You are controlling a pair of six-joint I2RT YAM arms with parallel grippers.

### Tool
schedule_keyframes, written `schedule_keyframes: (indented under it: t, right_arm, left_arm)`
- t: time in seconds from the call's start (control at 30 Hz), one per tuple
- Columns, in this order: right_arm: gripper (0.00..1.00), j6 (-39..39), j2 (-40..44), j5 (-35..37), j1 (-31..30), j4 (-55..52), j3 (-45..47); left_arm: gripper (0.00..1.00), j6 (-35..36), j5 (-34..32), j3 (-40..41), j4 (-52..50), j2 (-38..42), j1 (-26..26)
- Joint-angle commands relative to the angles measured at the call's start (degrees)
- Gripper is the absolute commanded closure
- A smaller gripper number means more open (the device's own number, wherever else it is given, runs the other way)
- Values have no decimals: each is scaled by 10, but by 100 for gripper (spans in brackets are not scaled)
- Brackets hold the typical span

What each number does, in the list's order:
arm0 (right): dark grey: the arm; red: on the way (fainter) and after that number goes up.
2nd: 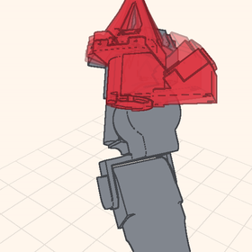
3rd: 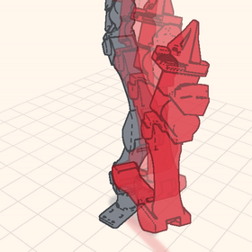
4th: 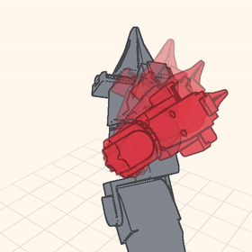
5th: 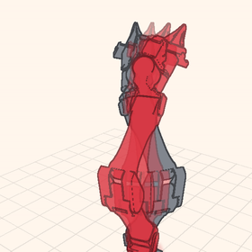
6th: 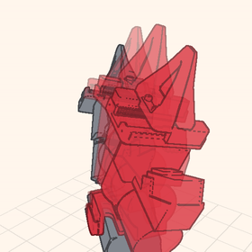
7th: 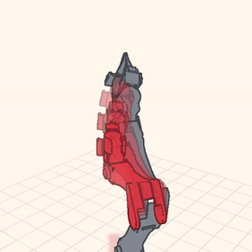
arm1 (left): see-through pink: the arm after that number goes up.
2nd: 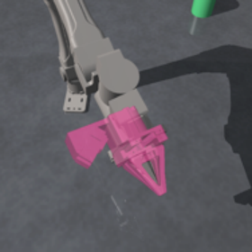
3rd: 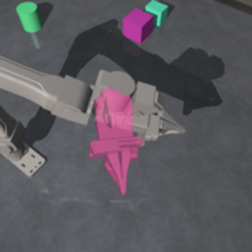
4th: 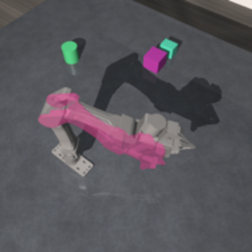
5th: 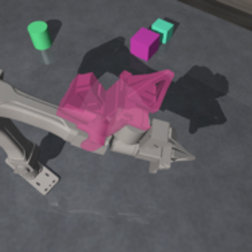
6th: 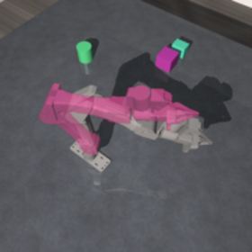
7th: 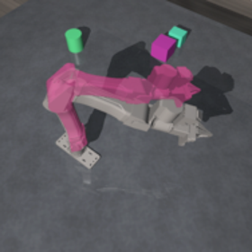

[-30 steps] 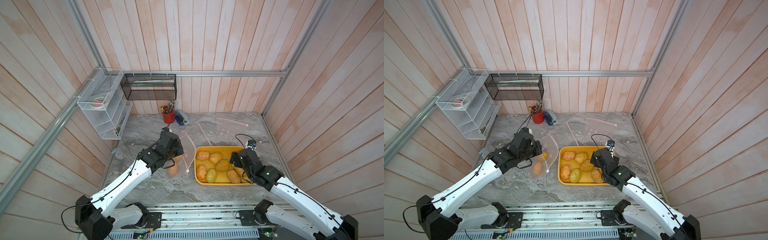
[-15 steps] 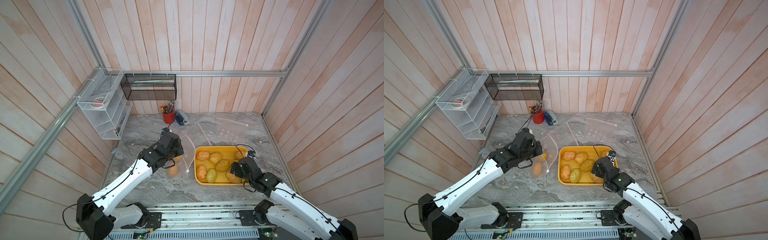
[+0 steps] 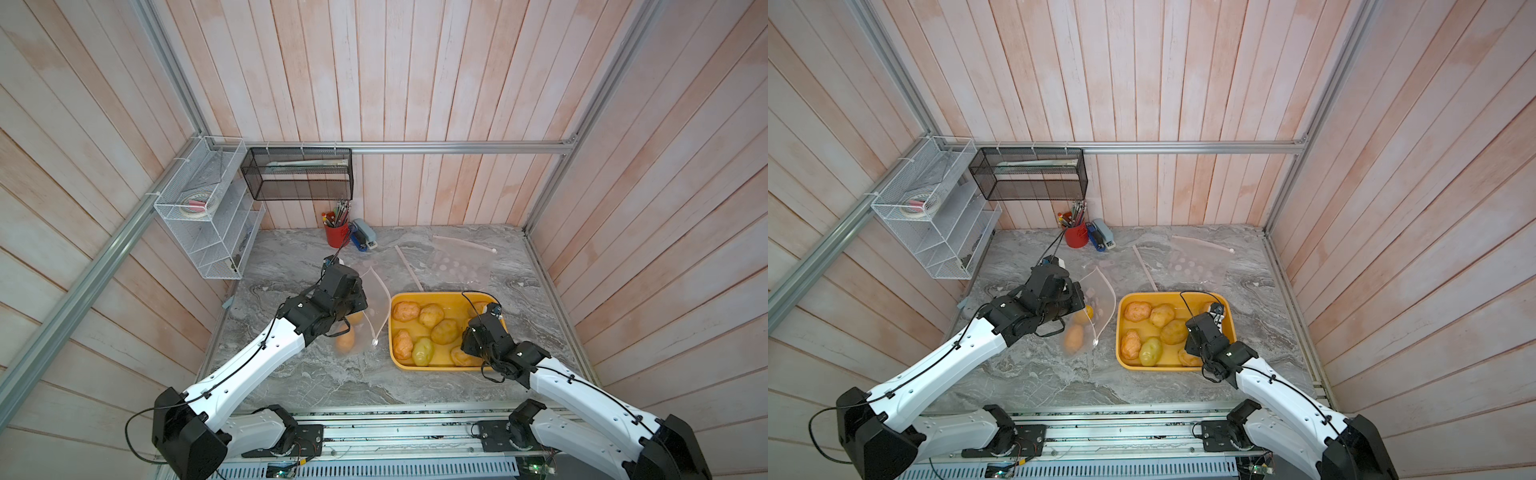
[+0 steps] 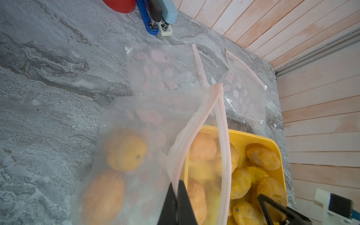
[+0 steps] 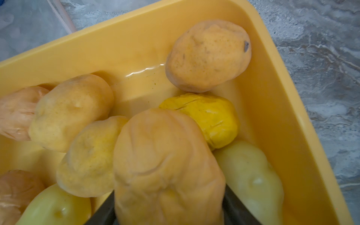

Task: Put the potatoes into a zipper bag and zip it
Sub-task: Pick up the potato from the basket.

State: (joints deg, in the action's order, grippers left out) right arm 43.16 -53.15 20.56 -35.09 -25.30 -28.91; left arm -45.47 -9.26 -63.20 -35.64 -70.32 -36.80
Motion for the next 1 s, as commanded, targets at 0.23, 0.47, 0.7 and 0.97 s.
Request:
schedule_keyframes:
  t: [0.23, 0.47, 0.7, 0.97]
  right_arm:
    - [59, -5, 34, -16, 4, -10, -12]
    - [61, -23, 78, -74, 3, -47, -96]
    - [62, -25, 97, -133, -19, -61, -178]
    - [62, -23, -22, -153, -152, -6, -297]
  left_arm:
    - [100, -1, -6, -1, -5, 1, 1]
    - [100, 0, -4, -2, -6, 3, 1]
    - [100, 0, -2, 0, -4, 2, 1]
    - [100, 0, -1, -2, -4, 0, 1]
